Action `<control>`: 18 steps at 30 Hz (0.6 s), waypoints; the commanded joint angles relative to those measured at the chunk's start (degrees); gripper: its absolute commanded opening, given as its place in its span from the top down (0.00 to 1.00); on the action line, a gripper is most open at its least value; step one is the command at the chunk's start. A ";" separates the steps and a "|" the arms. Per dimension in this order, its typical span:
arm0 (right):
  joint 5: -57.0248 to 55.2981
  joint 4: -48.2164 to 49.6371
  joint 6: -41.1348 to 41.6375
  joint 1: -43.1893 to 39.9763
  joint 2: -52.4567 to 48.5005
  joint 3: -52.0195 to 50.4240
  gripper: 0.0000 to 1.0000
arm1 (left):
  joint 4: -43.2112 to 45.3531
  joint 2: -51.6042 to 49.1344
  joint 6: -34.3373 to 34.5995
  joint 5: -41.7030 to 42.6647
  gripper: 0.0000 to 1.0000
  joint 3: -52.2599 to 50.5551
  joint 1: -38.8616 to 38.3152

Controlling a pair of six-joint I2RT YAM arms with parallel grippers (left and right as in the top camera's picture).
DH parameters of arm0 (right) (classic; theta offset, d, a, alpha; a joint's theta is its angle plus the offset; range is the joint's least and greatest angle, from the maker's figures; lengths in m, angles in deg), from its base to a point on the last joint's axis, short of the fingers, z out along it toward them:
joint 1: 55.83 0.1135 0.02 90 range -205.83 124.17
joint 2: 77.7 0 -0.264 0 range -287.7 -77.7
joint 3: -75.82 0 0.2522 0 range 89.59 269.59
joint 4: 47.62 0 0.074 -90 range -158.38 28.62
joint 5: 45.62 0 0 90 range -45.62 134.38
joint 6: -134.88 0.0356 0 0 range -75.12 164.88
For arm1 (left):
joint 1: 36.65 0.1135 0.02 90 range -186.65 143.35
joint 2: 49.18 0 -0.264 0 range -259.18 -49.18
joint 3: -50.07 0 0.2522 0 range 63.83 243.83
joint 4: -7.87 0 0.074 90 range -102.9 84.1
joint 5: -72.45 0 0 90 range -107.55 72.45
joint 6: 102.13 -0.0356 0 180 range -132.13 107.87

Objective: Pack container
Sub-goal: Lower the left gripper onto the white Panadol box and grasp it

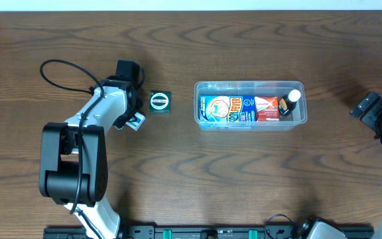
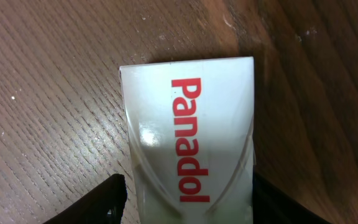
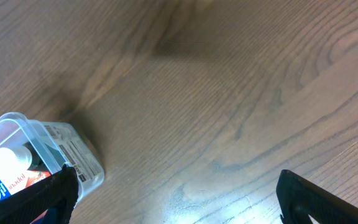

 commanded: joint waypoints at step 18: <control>-0.59 0.09 0.94 -0.48 -0.07 0.81 0.01 | -0.11 -0.09 -2.78 -1.09 0.37 0.76 0.35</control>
